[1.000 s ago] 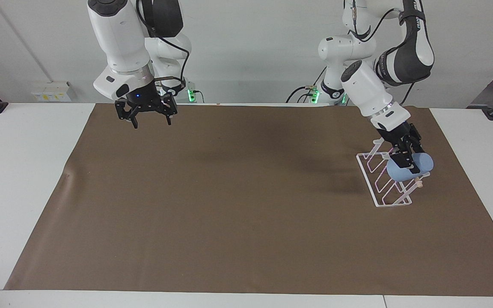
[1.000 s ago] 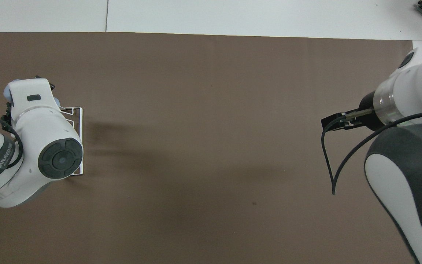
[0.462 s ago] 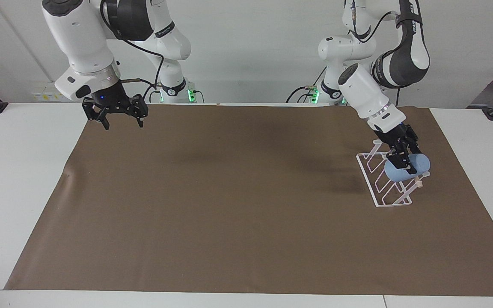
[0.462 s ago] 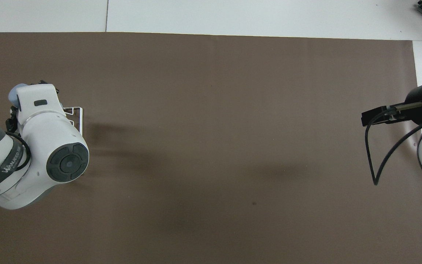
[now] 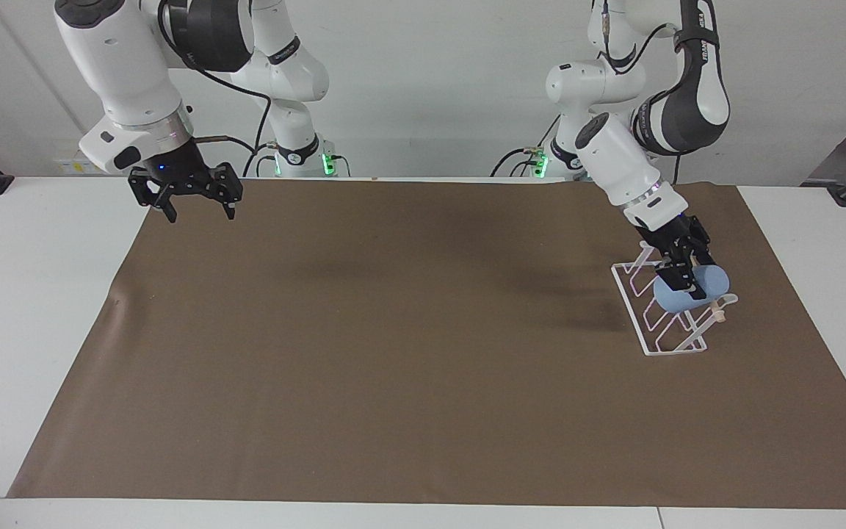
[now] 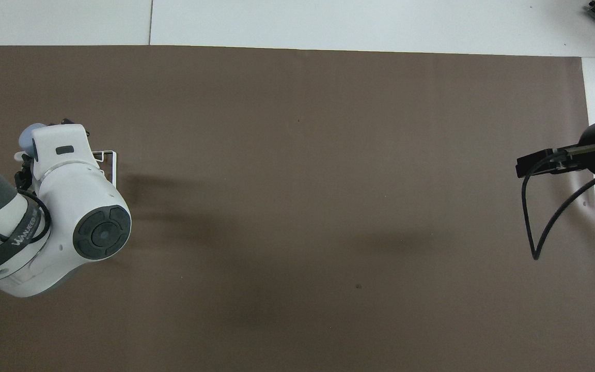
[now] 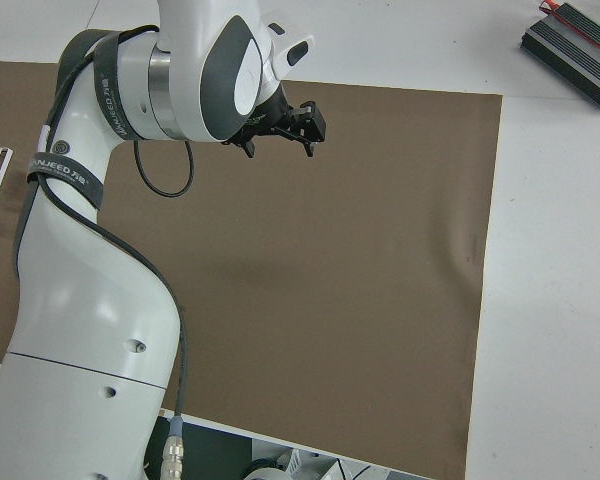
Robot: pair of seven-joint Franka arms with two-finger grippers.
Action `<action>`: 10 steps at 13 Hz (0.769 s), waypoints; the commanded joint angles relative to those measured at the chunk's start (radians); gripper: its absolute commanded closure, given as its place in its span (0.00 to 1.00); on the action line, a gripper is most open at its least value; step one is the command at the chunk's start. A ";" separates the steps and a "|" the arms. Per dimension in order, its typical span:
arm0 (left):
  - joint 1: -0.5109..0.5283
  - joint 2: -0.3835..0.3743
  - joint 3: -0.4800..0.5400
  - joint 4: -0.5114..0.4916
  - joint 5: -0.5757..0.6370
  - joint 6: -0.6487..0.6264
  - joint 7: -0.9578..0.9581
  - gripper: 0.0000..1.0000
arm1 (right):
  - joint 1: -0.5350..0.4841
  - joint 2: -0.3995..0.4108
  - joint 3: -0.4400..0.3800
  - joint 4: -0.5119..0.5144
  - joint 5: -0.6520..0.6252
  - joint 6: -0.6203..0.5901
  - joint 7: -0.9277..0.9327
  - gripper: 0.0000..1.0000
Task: Hang cup on cup holder
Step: 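Raise the cup above the rack with the left gripper while the right withdraws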
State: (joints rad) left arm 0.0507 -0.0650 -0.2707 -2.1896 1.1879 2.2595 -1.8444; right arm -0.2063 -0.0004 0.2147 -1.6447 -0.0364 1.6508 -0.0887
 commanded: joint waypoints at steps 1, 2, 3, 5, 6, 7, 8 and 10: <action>-0.014 -0.021 0.008 -0.025 0.026 0.009 -0.024 0.01 | -0.007 -0.018 -0.006 -0.018 -0.002 -0.006 -0.017 0.00; -0.012 -0.018 0.008 -0.024 0.024 0.020 -0.023 0.00 | -0.007 -0.020 -0.006 -0.024 -0.002 -0.005 -0.016 0.00; -0.011 -0.015 0.008 -0.021 0.024 0.035 -0.021 0.00 | -0.001 -0.023 -0.005 -0.029 -0.002 -0.005 -0.013 0.00; -0.002 -0.010 0.008 -0.018 0.019 0.074 -0.018 0.00 | 0.005 -0.050 -0.001 -0.079 0.003 0.004 0.000 0.00; -0.002 -0.004 0.008 -0.010 0.007 0.083 -0.009 0.00 | 0.007 -0.053 0.000 -0.084 0.027 0.010 0.007 0.00; -0.002 0.016 0.010 0.005 -0.011 0.089 0.000 0.00 | 0.005 -0.052 0.000 -0.084 0.053 0.012 0.039 0.00; -0.002 0.027 0.011 0.022 -0.057 0.106 0.005 0.00 | 0.004 -0.052 0.000 -0.084 0.058 0.012 0.082 0.00; -0.002 0.053 0.010 0.062 -0.135 0.123 0.013 0.00 | -0.007 -0.053 -0.001 -0.086 0.058 0.007 0.136 0.00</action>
State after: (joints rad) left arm 0.0478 -0.0522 -0.2663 -2.1756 1.1046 2.3583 -1.8445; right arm -0.1989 -0.0247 0.2133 -1.6955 -0.0022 1.6466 0.0054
